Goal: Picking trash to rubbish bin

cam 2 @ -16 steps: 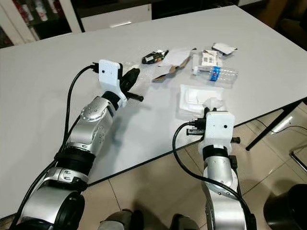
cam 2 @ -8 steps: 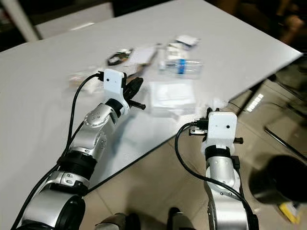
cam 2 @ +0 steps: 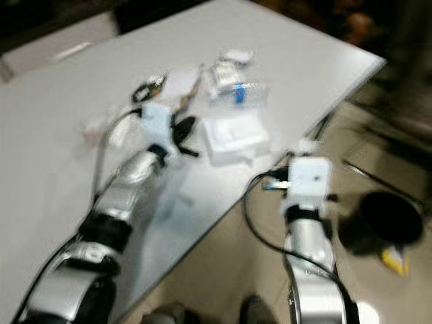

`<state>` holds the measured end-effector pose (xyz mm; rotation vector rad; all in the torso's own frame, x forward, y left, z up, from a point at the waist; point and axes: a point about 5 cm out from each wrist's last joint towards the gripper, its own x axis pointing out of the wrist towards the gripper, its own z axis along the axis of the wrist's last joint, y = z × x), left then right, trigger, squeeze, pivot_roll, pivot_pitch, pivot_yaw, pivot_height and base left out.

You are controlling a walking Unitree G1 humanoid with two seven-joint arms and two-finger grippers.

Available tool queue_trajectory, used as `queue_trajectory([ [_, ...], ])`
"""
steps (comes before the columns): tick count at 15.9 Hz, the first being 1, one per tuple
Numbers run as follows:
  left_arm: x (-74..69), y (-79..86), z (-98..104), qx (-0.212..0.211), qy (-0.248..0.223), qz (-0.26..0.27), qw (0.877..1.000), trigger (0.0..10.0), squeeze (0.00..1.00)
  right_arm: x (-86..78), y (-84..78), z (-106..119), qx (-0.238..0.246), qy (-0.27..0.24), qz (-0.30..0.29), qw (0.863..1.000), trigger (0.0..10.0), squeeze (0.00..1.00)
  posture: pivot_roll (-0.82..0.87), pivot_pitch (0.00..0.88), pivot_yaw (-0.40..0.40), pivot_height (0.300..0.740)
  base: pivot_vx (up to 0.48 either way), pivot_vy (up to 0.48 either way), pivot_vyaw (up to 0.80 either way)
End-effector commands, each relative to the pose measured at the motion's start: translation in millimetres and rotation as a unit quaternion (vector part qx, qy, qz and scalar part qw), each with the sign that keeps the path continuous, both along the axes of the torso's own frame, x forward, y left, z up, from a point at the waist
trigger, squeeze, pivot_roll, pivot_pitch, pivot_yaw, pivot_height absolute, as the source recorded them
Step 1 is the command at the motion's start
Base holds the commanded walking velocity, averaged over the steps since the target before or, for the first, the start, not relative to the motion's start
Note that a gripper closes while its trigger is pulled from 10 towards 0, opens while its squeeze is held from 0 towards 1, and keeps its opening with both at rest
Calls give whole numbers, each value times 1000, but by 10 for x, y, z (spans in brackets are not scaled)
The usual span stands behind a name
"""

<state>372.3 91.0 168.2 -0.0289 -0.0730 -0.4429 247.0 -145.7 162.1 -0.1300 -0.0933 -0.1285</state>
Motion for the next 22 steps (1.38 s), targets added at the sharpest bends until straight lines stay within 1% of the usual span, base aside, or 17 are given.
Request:
queue_trajectory([
  [1, -4, -116, 59, 5, -15, -21, 1000, 10000, 0, -11, -51, 26, -4, -7, -10, 1000, 10000, 0, 99, 143, 32, 740, 0, 0, 0],
  [5, -17, -152, 63, 8, -17, -37, 999, 10000, 0, -12, -45, 30, -5, -8, -10, 1000, 10000, 0, 97, 142, 32, 740, 0, 0, 0],
  [11, -20, -154, 48, 6, -16, -36, 999, 10000, 0, -16, -52, 28, -8, -7, -8, 1000, 10000, 0, 95, 141, 28, 740, 0, -449, 0],
  [22, -18, -150, 21, 10, -13, -35, 999, 10000, 0, -18, -46, 23, -12, -6, -3, 1000, 10000, 0, 93, 136, 25, 740, 0, 0, 0],
])
